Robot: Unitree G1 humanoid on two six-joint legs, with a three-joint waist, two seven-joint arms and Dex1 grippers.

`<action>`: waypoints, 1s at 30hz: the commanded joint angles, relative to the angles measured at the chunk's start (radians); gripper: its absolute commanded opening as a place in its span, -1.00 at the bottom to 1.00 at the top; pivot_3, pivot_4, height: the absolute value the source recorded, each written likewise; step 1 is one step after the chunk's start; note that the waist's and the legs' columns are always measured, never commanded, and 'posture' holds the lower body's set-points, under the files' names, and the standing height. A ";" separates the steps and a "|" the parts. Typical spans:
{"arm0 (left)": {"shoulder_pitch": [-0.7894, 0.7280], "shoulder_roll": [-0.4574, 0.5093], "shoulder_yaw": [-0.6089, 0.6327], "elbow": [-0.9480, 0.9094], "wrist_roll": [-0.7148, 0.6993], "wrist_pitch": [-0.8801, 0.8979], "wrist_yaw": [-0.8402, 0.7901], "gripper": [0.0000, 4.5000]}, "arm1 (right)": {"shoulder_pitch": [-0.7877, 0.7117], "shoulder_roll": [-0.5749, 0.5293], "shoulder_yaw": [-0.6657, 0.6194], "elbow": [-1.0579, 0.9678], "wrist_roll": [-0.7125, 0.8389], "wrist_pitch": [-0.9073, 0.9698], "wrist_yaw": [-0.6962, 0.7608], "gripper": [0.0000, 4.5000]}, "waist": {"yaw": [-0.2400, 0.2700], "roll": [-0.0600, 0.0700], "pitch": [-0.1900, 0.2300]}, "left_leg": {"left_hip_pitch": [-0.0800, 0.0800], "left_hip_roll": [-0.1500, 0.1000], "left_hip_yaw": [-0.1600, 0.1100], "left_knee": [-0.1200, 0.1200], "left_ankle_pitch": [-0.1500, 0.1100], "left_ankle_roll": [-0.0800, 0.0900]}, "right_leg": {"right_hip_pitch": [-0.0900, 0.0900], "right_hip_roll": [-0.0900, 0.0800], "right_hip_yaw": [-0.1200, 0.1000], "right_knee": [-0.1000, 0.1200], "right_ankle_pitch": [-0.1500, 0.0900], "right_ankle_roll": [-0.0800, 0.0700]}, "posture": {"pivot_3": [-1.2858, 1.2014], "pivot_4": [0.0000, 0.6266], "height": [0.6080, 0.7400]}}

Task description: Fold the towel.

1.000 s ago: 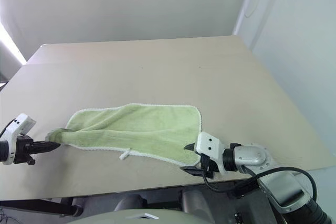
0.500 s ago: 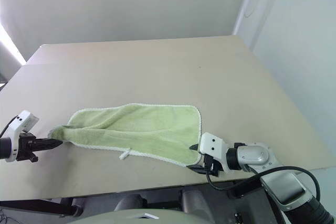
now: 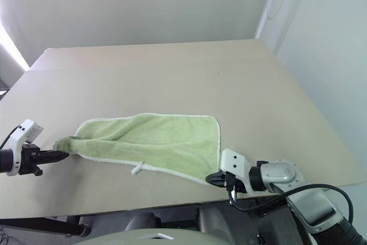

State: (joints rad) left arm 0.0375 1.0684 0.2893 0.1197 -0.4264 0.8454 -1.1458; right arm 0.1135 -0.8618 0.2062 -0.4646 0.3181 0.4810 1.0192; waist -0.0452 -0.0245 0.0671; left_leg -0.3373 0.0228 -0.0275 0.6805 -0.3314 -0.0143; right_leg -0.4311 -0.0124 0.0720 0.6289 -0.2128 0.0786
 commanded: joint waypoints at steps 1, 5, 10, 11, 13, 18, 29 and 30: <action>-0.017 0.019 0.014 -0.014 -0.004 -0.008 0.006 -1.00 | 0.000 0.001 -0.041 -0.036 0.026 0.014 -0.009 -0.73 | 0.000 0.000 0.000 | 0.000 0.000 0.000 0.000 0.000 0.000 | 0.000 0.000 0.000 0.000 0.000 0.000 | 0.03 -1.00 0.57; -0.018 0.019 0.013 -0.018 -0.006 -0.008 0.009 -1.00 | 0.017 0.001 -0.026 -0.033 0.005 -0.012 -0.009 -0.13 | 0.000 0.000 0.000 | 0.000 0.000 0.000 0.000 0.000 0.000 | 0.000 0.000 0.000 0.000 0.000 0.000 | 0.03 -1.00 0.57; -0.022 0.021 0.017 -0.021 -0.010 -0.002 0.012 -1.00 | 0.034 -0.007 -0.002 -0.003 -0.034 -0.058 0.004 0.04 | 0.000 0.000 0.000 | 0.000 0.000 0.000 0.000 0.000 0.000 | 0.000 0.000 0.000 0.000 0.000 0.000 | 0.03 -1.00 0.57; -0.022 0.021 0.017 -0.022 -0.010 -0.002 0.013 -1.00 | 0.033 -0.004 0.002 0.011 -0.048 -0.073 0.001 0.04 | 0.000 0.000 0.000 | 0.000 0.000 0.000 0.000 0.000 0.000 | 0.000 0.000 0.000 0.000 0.000 0.000 | 0.03 -1.00 0.57; -0.021 0.021 0.017 -0.025 -0.011 0.000 0.015 -1.00 | 0.027 0.000 0.010 0.037 -0.072 -0.099 -0.006 0.04 | 0.000 -0.001 0.000 | 0.000 0.000 0.000 0.000 0.000 0.000 | 0.000 0.000 0.000 0.000 0.000 0.000 | 0.03 -1.00 0.57; -0.019 0.019 0.018 -0.038 -0.015 0.009 0.022 -1.00 | 0.012 0.007 0.024 0.071 -0.117 -0.106 -0.032 -0.13 | -0.001 -0.002 -0.002 | 0.001 0.000 0.000 0.000 0.000 0.000 | 0.001 0.000 0.000 0.000 0.000 0.000 | 0.03 -1.00 0.57; -0.071 0.008 0.049 -0.023 -0.058 0.062 0.037 -1.00 | -0.041 0.030 -0.080 -0.008 0.015 0.027 -0.037 -0.99 | 0.000 -0.004 -0.002 | 0.002 0.000 0.000 0.001 0.000 0.000 | 0.002 0.000 0.000 -0.001 0.000 0.000 | 0.03 -1.00 0.57; -0.093 0.005 0.063 -0.015 -0.076 0.087 0.045 -1.00 | -0.065 0.043 -0.121 -0.017 0.067 0.056 -0.041 -0.99 | -0.001 -0.003 -0.002 | 0.002 0.000 0.000 0.001 0.000 0.000 | 0.002 0.000 0.000 -0.001 0.000 0.000 | 0.03 -1.00 0.57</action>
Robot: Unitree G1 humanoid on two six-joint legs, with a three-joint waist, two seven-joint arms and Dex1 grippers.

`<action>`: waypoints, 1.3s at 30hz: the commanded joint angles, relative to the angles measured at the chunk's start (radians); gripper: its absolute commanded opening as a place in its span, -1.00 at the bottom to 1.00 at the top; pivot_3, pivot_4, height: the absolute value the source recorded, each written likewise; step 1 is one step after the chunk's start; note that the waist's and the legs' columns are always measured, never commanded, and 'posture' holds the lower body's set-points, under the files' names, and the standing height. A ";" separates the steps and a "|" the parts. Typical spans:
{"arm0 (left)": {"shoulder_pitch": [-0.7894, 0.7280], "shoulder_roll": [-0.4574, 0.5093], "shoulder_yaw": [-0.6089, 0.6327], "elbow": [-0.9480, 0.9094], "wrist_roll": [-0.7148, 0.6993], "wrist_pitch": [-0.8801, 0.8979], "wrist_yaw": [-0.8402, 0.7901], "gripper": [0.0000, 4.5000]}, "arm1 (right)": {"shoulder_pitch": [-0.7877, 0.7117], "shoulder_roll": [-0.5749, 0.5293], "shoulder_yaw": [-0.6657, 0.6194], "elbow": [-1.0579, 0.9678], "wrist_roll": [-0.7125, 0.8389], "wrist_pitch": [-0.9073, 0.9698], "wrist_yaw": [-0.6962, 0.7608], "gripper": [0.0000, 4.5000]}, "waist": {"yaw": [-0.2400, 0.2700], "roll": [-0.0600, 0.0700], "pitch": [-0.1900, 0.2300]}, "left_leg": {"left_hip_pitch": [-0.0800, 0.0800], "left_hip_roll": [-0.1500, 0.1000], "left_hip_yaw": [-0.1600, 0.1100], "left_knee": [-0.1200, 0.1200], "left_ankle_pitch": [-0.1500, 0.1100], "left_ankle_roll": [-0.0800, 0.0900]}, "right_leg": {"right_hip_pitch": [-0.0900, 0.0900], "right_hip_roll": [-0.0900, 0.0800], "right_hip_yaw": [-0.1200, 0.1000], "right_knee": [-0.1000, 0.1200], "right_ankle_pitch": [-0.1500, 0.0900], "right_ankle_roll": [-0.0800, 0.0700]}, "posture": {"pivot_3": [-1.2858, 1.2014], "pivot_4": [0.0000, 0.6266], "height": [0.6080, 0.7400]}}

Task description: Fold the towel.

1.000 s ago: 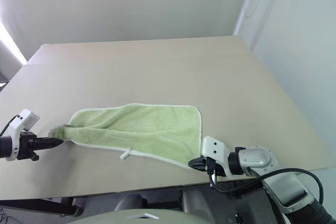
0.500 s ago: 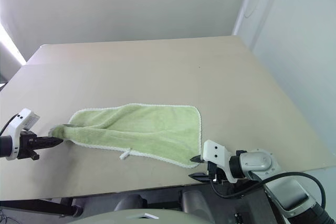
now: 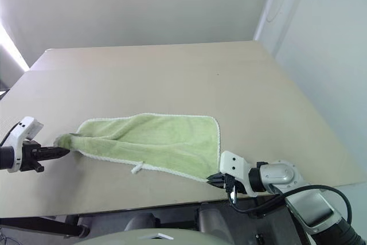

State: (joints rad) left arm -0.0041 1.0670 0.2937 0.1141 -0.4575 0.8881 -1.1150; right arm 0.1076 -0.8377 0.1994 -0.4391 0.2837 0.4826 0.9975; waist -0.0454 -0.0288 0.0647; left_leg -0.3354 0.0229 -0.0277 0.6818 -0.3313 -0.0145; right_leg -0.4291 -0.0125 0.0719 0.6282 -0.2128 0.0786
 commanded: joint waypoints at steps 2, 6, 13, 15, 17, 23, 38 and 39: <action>-0.095 0.002 0.077 0.010 -0.075 0.082 0.025 -1.00 | -0.110 0.045 -0.183 -0.051 0.188 0.107 -0.034 -0.99 | -0.001 0.001 0.001 | -0.001 0.000 0.000 0.000 0.000 0.000 | 0.000 0.000 0.000 0.000 0.000 0.000 | 0.03 -1.00 0.57; -0.245 -0.019 0.109 0.077 -0.138 0.158 0.057 -1.00 | -0.269 0.099 -0.324 -0.002 0.336 0.186 -0.089 -0.99 | -0.001 0.002 0.002 | -0.001 0.000 -0.001 0.000 0.000 0.000 | -0.001 0.001 0.000 0.001 0.000 0.000 | 0.03 -1.00 0.57; -0.641 -0.087 0.086 0.335 -0.163 0.219 0.149 -1.00 | -0.548 0.198 -0.401 0.215 0.325 0.156 -0.253 -0.99 | 0.001 0.001 0.002 | -0.002 -0.002 -0.002 -0.001 0.000 0.000 | 0.001 0.001 0.000 0.001 0.002 -0.002 | 0.03 -1.00 0.57; -0.736 -0.123 0.069 0.423 -0.137 0.182 0.186 -1.00 | -0.603 0.227 -0.385 0.284 0.274 0.108 -0.296 -0.99 | 0.000 0.002 0.003 | -0.003 -0.003 -0.002 -0.001 0.000 0.000 | 0.000 0.001 0.000 0.001 0.002 -0.003 | 0.03 -1.00 0.57; -0.832 -0.163 0.041 0.525 -0.102 0.128 0.202 -1.00 | -0.656 0.257 -0.354 0.365 0.194 0.034 -0.342 -0.99 | 0.000 0.002 0.003 | -0.003 -0.004 -0.002 -0.001 0.000 0.000 | 0.000 0.000 0.001 0.001 0.003 -0.003 | 0.03 -1.00 0.57; -1.083 -0.271 0.029 0.859 -0.003 -0.098 0.320 -1.00 | -0.803 0.320 -0.342 0.606 0.041 -0.186 -0.447 -0.99 | -0.002 0.002 0.003 | -0.003 -0.004 -0.002 0.000 0.000 0.000 | 0.000 0.001 0.002 0.002 0.004 -0.004 | 0.03 -1.00 0.57; -0.641 -0.110 0.026 0.335 -0.154 0.384 0.085 -1.00 | -0.397 0.204 -0.308 0.227 0.194 -0.039 -0.194 -0.99 | -0.037 0.004 0.002 | -0.003 -0.005 -0.002 -0.013 0.000 0.002 | -0.006 0.000 0.005 0.003 0.002 -0.002 | 0.03 -1.00 0.57; -0.556 -0.107 0.064 0.259 -0.181 0.459 0.108 -1.00 | -0.352 0.185 -0.303 0.191 0.203 -0.021 -0.174 -0.99 | -0.035 0.005 0.002 | -0.003 -0.005 -0.002 -0.014 0.000 0.002 | -0.007 0.000 0.005 0.004 0.002 -0.002 | 0.03 -1.00 0.57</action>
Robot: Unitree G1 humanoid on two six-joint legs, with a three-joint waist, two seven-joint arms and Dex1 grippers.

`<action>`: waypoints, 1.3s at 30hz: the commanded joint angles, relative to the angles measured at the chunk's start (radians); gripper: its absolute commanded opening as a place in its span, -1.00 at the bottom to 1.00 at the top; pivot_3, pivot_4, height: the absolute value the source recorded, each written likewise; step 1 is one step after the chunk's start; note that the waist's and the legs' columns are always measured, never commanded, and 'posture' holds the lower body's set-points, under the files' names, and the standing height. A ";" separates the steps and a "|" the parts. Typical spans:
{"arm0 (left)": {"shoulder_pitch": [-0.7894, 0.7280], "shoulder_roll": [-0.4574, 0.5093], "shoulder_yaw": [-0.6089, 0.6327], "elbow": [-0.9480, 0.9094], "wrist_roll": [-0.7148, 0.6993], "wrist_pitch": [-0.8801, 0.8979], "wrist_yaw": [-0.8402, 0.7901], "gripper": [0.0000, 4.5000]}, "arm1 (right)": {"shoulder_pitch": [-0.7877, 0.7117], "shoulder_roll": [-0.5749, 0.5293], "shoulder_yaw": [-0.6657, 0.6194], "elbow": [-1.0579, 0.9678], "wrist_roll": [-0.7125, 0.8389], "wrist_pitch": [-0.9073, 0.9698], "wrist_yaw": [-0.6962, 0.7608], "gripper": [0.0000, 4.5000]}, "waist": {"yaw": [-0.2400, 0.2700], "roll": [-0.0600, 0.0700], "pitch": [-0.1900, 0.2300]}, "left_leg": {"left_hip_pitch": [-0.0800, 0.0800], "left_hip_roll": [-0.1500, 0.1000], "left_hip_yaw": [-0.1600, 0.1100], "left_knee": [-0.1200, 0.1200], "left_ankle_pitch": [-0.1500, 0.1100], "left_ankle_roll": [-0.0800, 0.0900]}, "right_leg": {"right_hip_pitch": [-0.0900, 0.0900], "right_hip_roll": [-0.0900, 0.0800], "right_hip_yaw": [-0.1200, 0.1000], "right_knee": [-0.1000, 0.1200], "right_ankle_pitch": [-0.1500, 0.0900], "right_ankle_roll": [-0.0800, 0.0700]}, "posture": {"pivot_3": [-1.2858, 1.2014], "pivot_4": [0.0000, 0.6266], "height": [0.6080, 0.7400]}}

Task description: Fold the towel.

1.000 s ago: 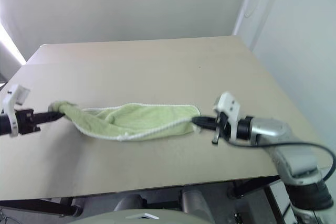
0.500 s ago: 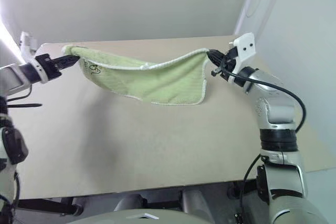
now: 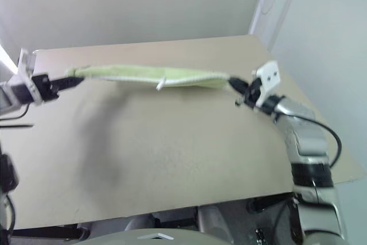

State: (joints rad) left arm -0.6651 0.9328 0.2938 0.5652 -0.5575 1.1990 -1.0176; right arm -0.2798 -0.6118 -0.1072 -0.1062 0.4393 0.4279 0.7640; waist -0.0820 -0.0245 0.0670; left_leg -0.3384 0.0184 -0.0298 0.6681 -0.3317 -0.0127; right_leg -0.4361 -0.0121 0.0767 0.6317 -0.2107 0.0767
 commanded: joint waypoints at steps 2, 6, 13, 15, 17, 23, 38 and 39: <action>0.293 0.021 0.132 -0.362 -0.131 0.238 0.032 -1.00 | 0.104 -0.072 0.013 -0.193 0.052 0.057 0.090 -0.99 | 0.003 0.000 0.000 | 0.000 0.000 0.000 0.000 0.000 0.000 | 0.000 0.000 0.000 0.000 -0.002 0.003 | 0.03 -1.00 0.57; 0.478 -0.035 0.269 -0.546 -0.201 0.370 0.092 -1.00 | 0.176 -0.103 0.018 -0.234 0.048 0.072 0.112 -0.99 | 0.015 -0.004 0.000 | 0.004 0.000 0.000 0.001 0.001 -0.001 | 0.003 0.000 0.000 0.000 -0.004 -0.001 | 0.03 -1.00 0.57; 0.670 0.025 0.367 -0.635 -0.286 0.415 0.098 -1.00 | 0.292 -0.158 -0.036 -0.320 0.113 0.108 0.179 -0.99 | 0.012 -0.005 0.001 | 0.018 0.000 -0.002 0.001 0.001 -0.003 | 0.016 0.000 -0.001 -0.003 -0.004 -0.002 | 0.03 -1.00 0.57; 0.721 0.053 0.382 -0.621 -0.281 0.412 0.091 -1.00 | 0.344 -0.186 -0.058 -0.344 0.132 0.115 0.207 -0.99 | 0.010 -0.005 0.002 | 0.018 0.000 -0.002 0.000 0.001 -0.003 | 0.015 0.000 -0.001 -0.003 -0.004 -0.003 | 0.03 -1.00 0.57; 0.762 0.070 0.377 -0.609 -0.274 0.382 0.085 -1.00 | 0.377 -0.204 -0.069 -0.347 0.129 0.102 0.222 -0.99 | 0.010 -0.005 0.002 | 0.017 0.000 -0.001 -0.002 0.001 -0.003 | 0.013 0.000 -0.001 -0.003 -0.005 -0.004 | 0.03 -1.00 0.57; 0.796 0.088 0.333 -0.524 -0.229 0.258 0.083 -1.00 | 0.382 -0.218 -0.051 -0.282 0.058 0.047 0.217 -0.99 | 0.011 -0.005 0.002 | 0.017 0.000 -0.001 -0.002 0.001 -0.003 | 0.011 0.000 -0.001 -0.003 -0.006 -0.004 | 0.03 -1.00 0.57; 1.006 0.116 0.260 -0.606 -0.019 -0.336 -0.048 0.08 | 0.361 -0.202 0.035 -0.292 -0.013 0.036 0.194 -1.00 | 0.021 -0.003 0.002 | 0.008 0.000 0.000 -0.004 -0.003 -0.010 | 0.008 -0.001 -0.003 -0.012 -0.006 -0.004 | 0.03 -1.00 0.57; 1.039 0.139 0.244 -0.597 0.045 -0.452 -0.080 0.08 | 0.362 -0.204 0.036 -0.294 -0.014 0.035 0.197 -1.00 | 0.023 -0.004 0.001 | 0.008 0.000 0.000 -0.004 -0.003 -0.010 | 0.008 -0.001 -0.003 -0.012 -0.006 -0.004 | 0.03 -1.00 0.57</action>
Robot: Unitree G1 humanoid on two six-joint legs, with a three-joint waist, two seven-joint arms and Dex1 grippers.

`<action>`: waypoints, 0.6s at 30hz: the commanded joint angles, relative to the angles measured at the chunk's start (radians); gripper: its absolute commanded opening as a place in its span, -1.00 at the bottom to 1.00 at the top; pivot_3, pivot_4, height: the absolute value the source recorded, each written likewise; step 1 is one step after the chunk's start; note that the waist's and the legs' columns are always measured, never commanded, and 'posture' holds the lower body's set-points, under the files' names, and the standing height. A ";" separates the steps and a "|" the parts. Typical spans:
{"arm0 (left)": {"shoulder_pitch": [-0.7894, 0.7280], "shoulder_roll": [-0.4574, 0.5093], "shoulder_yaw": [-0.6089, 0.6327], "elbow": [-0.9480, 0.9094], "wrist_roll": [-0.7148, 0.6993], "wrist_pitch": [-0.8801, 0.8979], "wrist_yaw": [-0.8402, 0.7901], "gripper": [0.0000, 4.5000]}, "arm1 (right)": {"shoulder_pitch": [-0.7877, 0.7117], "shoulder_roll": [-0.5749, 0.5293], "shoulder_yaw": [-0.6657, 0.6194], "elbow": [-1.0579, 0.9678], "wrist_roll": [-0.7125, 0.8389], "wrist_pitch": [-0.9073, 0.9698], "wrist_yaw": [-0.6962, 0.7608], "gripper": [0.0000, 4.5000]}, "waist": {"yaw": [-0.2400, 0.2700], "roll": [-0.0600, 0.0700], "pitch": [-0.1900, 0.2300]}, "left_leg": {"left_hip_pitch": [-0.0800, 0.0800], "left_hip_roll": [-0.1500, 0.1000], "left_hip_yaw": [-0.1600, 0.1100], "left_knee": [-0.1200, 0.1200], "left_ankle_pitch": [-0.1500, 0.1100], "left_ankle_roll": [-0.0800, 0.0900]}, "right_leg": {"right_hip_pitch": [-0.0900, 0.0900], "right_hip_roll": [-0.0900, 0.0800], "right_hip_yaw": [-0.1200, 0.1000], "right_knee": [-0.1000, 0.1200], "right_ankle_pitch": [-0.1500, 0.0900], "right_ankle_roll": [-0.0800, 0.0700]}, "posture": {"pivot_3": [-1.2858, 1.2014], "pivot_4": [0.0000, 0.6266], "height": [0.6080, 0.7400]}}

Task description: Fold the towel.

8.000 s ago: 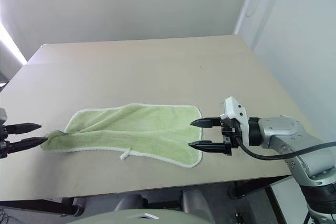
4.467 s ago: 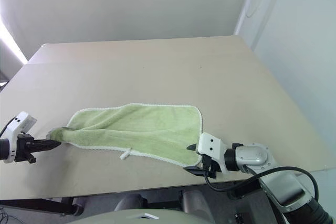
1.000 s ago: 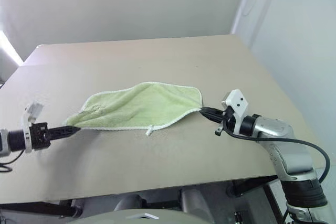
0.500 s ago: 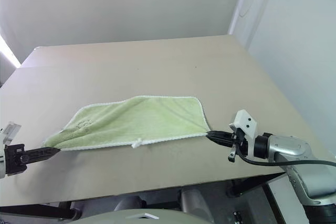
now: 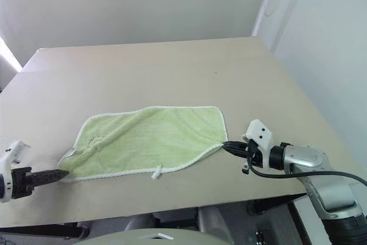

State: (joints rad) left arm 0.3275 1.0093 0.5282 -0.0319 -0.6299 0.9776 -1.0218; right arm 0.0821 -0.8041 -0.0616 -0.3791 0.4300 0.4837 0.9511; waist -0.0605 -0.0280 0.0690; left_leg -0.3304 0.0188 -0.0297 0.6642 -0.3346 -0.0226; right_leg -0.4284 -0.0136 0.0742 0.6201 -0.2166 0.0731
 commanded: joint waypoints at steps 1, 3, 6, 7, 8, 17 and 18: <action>0.074 0.085 -0.010 0.023 0.185 -0.349 -0.096 0.08 | -0.002 -0.012 -0.007 -0.023 -0.005 -0.021 0.011 -1.00 | 0.002 -0.001 -0.001 | 0.000 0.000 0.000 0.000 0.000 0.000 | 0.000 0.000 0.000 0.000 0.000 0.000 | 0.03 -1.00 0.57; 0.116 0.131 -0.041 0.081 0.287 -0.570 -0.172 0.08 | -0.008 -0.006 -0.005 -0.022 -0.004 -0.026 0.014 -1.00 | 0.003 -0.001 -0.001 | 0.001 0.000 0.001 0.001 0.000 0.000 | 0.000 0.000 0.000 0.000 0.000 0.000 | 0.03 -1.00 0.57; 0.030 0.135 -0.031 0.145 0.278 -0.682 -0.211 0.08 | -0.028 0.001 0.005 -0.015 -0.012 -0.029 0.015 -1.00 | 0.007 0.001 0.000 | 0.003 0.000 0.001 0.001 0.000 0.000 | 0.002 -0.001 0.000 -0.001 0.000 0.000 | 0.03 -1.00 0.57; 0.000 0.133 -0.026 0.141 0.256 -0.688 -0.232 0.08 | -0.033 0.002 0.009 -0.012 -0.015 -0.032 0.016 -1.00 | 0.010 0.001 0.000 | 0.003 0.000 0.001 0.001 0.000 0.000 | 0.002 -0.001 0.000 -0.001 0.000 0.000 | 0.03 -1.00 0.57; -0.025 0.127 -0.025 0.137 0.243 -0.714 -0.255 0.08 | -0.039 0.004 0.014 -0.009 -0.018 -0.035 0.015 -1.00 | 0.013 0.002 0.001 | 0.004 0.000 0.001 0.001 0.000 0.000 | 0.001 0.000 -0.001 -0.002 0.000 0.000 | 0.03 -1.00 0.57; -0.064 0.101 -0.143 -0.009 0.221 -0.712 -0.364 0.08 | -0.072 0.021 0.038 -0.014 -0.019 -0.033 0.007 -1.00 | 0.012 0.002 0.000 | -0.007 0.002 0.003 0.001 -0.001 0.000 | -0.002 0.001 0.000 -0.001 0.001 0.001 | 0.03 -1.00 0.57; -0.047 0.099 -0.151 -0.014 0.229 -0.716 -0.369 0.08 | -0.070 0.021 0.037 -0.016 -0.018 -0.033 0.006 -1.00 | 0.011 0.002 0.000 | -0.007 0.003 0.003 0.001 -0.001 0.001 | -0.003 0.002 0.000 -0.001 0.001 0.001 | 0.03 -1.00 0.57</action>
State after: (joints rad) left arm 0.2675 1.0986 0.3799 -0.0258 -0.4175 0.2733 -1.3750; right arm 0.0243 -0.7866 -0.0134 -0.3712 0.4061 0.4640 0.9582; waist -0.0491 -0.0260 0.0690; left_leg -0.3374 0.0220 -0.0265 0.6650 -0.3352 -0.0219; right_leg -0.4311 -0.0110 0.0744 0.6202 -0.2161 0.0737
